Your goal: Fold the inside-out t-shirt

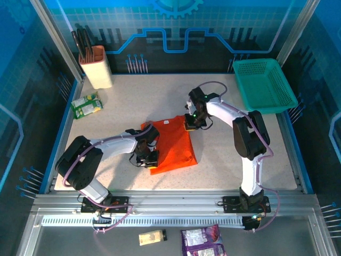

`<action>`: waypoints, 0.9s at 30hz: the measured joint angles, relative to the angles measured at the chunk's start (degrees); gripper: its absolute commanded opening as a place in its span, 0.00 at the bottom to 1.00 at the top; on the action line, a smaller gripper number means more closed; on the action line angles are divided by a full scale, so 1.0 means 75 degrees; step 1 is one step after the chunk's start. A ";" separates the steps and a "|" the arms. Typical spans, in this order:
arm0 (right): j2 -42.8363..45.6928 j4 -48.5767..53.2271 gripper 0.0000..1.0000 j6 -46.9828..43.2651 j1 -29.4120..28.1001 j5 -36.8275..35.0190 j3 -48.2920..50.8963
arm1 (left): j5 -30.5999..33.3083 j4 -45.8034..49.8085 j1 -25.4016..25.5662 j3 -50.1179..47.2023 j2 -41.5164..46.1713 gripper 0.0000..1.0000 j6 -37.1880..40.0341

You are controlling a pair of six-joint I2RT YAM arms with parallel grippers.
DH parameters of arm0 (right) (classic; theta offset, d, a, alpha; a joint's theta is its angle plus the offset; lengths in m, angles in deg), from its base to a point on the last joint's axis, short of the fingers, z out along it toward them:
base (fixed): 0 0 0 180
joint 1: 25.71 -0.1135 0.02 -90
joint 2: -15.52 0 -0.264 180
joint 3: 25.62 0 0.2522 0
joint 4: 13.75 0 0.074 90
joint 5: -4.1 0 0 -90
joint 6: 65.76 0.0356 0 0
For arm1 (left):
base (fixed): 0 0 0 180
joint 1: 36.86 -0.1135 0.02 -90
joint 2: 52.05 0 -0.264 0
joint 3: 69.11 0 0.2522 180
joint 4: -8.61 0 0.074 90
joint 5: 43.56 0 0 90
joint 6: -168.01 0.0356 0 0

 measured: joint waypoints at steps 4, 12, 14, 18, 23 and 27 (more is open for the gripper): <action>-0.0280 0.0163 0.08 -0.0140 0.0044 -0.0125 -0.0289 | 0.0029 0.0000 0.0015 0.0000 0.0006 0.02 0.0000; -0.0122 0.0399 0.29 -0.0201 0.0055 -0.0615 0.0105 | 0.0224 0.0119 0.0044 0.0140 0.0047 0.08 -0.0026; 0.0396 0.0396 0.29 -0.0160 0.0052 -0.0606 0.0638 | 0.0323 0.0175 0.0044 0.0242 0.0079 0.09 -0.0026; 0.1690 0.0283 0.29 0.0050 -0.0073 -0.0286 0.1976 | 0.0513 0.0318 0.0041 0.0565 0.0175 0.08 -0.0026; 0.2264 -0.0055 0.32 0.0364 -0.0507 0.0373 0.3229 | 0.0595 0.0353 -0.0096 0.1125 0.0160 0.08 -0.0023; 0.2261 -0.0358 0.33 0.0589 -0.0694 0.0772 0.3748 | 0.0592 0.0318 -0.0440 0.1699 -0.0251 0.07 0.0055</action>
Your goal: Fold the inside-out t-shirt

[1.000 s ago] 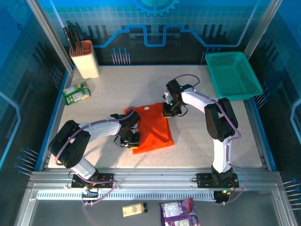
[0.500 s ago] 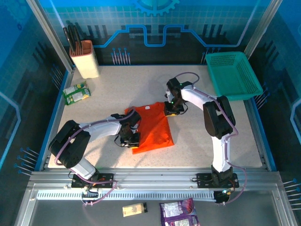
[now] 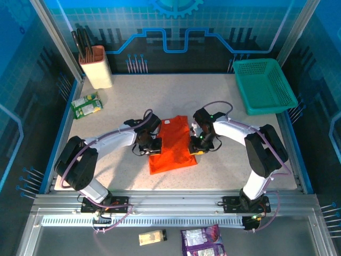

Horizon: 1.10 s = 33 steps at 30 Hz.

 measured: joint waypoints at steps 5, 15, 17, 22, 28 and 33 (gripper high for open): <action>-0.0003 -0.0382 0.33 0.0154 -0.0143 0.0242 0.0085 | 0.0061 -0.0058 -0.0227 0.0484 -0.0965 0.05 0.0221; 0.0023 -0.0554 0.00 0.0411 -0.0274 0.0335 0.0119 | 0.0108 -0.0073 -0.0323 0.0565 -0.1466 0.04 0.0507; 0.0125 -0.0501 0.00 0.0414 -0.0300 0.0312 0.0239 | 0.0111 -0.0079 -0.0361 0.0562 -0.1466 0.04 0.0539; 0.0848 -0.0338 0.00 0.0557 -0.0379 0.0102 0.0877 | 0.0108 -0.0079 -0.0428 0.0560 -0.1469 0.04 0.0609; 0.1105 -0.0772 0.06 0.0796 -0.0393 0.0146 0.1612 | -0.0038 -0.0085 -0.0434 0.0571 -0.1521 0.04 0.0752; 0.1029 -0.1055 0.22 0.1014 -0.0437 0.0259 0.1801 | -0.0102 -0.0079 -0.0434 0.0597 -0.1550 0.04 0.0755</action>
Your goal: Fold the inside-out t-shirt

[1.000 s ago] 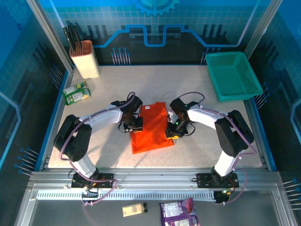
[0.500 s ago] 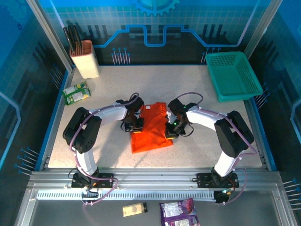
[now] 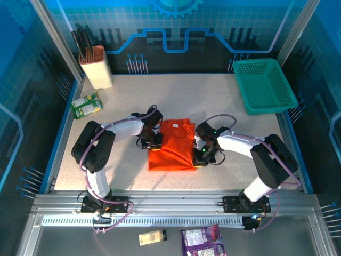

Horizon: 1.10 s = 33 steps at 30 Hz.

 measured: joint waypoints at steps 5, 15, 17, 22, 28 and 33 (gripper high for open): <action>0.0172 0.0329 0.29 0.0082 0.0003 -0.0230 -0.0032 | 0.0029 0.0029 -0.0012 0.0000 0.0195 0.10 -0.0003; 0.0621 0.1040 0.32 -0.0128 0.0810 -0.0886 -0.1172 | -0.0047 0.0402 0.0574 0.0493 0.1670 0.09 -0.0064; 0.0271 0.1032 0.34 -0.0251 0.1043 -0.1037 -0.1542 | -0.0166 0.0388 0.1003 0.0460 0.1687 0.09 -0.0230; -0.0941 0.0895 0.39 -0.0659 0.1547 -0.1279 -0.2777 | -0.0408 0.0207 0.2113 0.0143 0.1568 0.07 -0.0749; -0.2171 0.0580 0.43 -0.1067 0.1970 -0.1137 -0.3876 | -0.0565 -0.0154 0.2873 -0.0201 0.1040 0.06 -0.1198; -0.2929 0.0463 0.41 -0.1341 0.2034 -0.0813 -0.4444 | -0.0592 -0.0323 0.2955 -0.0326 0.0536 0.05 -0.1239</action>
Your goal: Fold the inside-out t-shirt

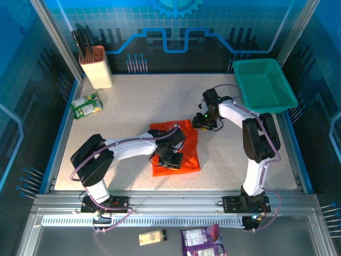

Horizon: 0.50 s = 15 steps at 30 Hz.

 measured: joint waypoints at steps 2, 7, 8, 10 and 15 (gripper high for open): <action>-0.0178 -0.0067 0.38 -0.0079 0.0000 0.0154 -0.0099 | 0.0000 -0.0061 0.0000 -0.0044 -0.0163 0.04 0.0003; -0.0356 -0.0119 0.08 -0.0326 0.0000 0.0411 -0.0309 | -0.0006 -0.0128 0.0000 -0.0076 -0.0315 0.04 0.0009; -0.0353 -0.0114 0.03 -0.0332 0.0000 0.0446 -0.0347 | -0.0006 -0.0146 0.0000 -0.0087 -0.0315 0.03 0.0012; -0.0350 -0.0149 0.00 -0.0388 0.0000 0.0568 -0.0399 | -0.0009 -0.0198 0.0000 -0.0117 -0.0315 0.03 0.0017; -0.0251 -0.0259 0.00 -0.0522 0.0000 0.1014 -0.0437 | -0.0032 -0.0294 -0.0003 -0.0181 -0.0315 0.03 0.0026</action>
